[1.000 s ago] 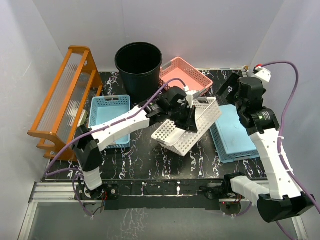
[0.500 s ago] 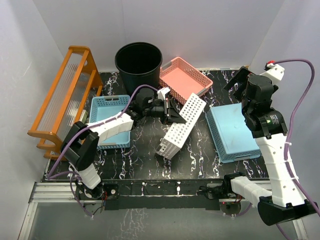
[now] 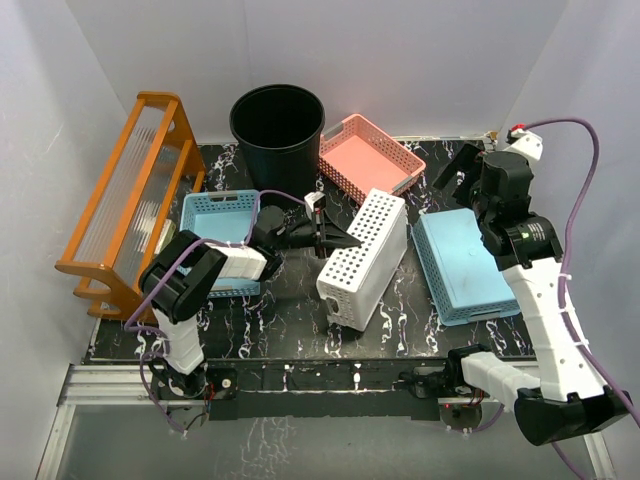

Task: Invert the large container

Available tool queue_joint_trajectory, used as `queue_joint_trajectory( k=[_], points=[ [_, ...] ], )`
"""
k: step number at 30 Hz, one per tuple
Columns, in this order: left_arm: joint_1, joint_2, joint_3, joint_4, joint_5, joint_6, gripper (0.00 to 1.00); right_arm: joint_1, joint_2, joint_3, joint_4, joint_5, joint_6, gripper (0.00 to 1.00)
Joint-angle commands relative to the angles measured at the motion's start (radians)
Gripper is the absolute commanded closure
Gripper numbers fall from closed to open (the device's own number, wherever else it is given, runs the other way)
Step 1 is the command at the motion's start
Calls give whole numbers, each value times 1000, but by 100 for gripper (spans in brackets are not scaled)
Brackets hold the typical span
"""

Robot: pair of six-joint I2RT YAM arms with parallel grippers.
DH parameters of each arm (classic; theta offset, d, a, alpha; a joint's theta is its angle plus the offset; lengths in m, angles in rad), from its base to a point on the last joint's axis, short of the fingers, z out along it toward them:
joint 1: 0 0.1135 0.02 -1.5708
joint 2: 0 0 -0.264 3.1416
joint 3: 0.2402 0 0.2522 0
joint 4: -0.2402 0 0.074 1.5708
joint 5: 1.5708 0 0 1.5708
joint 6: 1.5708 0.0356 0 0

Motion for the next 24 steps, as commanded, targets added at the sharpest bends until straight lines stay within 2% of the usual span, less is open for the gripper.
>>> queue_joint_trajectory(
  k=[1,3,5,7,10,12,14,17,24],
  points=[
    [23,-2,-47,256,4,-128,94,-4,13,-18,25,-108,-7,2],
    [33,-14,-72,211,11,-95,71,-3,18,-27,16,-122,-3,2],
    [47,-46,-91,88,29,-20,50,-3,13,-33,14,-134,-1,2],
    [64,-107,-86,-141,47,149,35,-3,5,-38,12,-154,1,2],
    [85,-220,-6,-661,4,495,21,-3,-20,-68,18,-235,-1,2],
    [98,-270,98,-1025,-89,735,14,-3,-39,-106,41,-327,-9,2],
    [112,-283,171,-1218,-155,865,12,-3,-48,-146,66,-441,2,2],
    [141,-281,188,-1249,-144,902,12,-3,-40,-202,78,-578,25,2],
    [140,-297,230,-1304,-181,990,12,-2,-27,-161,-59,-426,-26,2]
  ],
)
